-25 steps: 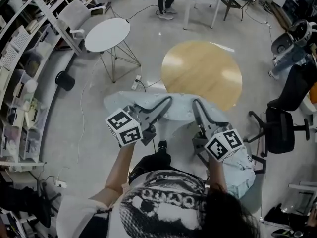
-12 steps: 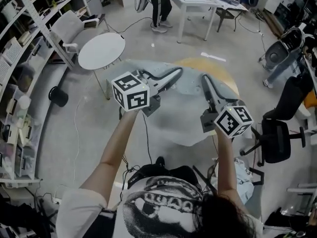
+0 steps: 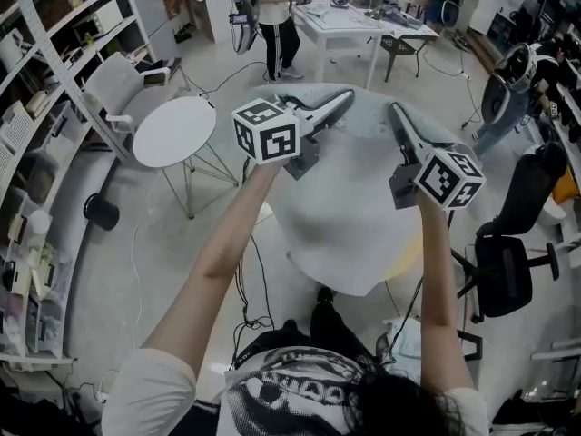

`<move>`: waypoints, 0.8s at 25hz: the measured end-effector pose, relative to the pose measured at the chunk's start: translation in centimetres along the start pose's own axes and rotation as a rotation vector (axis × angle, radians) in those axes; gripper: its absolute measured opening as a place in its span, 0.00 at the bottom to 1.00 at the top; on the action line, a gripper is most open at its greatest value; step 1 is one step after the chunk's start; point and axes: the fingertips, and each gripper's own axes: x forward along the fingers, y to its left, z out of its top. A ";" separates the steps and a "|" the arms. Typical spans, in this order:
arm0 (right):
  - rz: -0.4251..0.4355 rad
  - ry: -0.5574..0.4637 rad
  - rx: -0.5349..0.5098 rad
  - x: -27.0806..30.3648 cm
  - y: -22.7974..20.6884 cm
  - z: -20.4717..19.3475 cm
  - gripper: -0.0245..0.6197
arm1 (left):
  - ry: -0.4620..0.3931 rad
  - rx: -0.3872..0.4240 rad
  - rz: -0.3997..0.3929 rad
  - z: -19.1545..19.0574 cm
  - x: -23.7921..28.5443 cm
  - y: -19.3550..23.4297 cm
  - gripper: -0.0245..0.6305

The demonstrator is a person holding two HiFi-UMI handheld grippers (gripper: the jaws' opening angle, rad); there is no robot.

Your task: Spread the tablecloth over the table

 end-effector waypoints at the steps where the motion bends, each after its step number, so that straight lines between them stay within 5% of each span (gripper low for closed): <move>1: 0.006 -0.003 -0.011 0.6 -1.0 0.7 0.14 | -0.010 -0.011 -0.003 0.3 1.1 0.7 0.11; 6: 0.046 -0.023 -0.061 3.8 -6.0 3.8 0.14 | -0.046 -0.041 -0.001 1.6 6.4 4.4 0.11; 11: 0.074 -0.033 -0.130 6.9 -12.2 7.2 0.14 | -0.054 0.010 0.028 2.5 12.9 8.1 0.11; 20: 0.011 -0.107 -0.299 10.7 -21.2 13.7 0.14 | -0.056 0.047 -0.028 5.0 23.8 13.5 0.12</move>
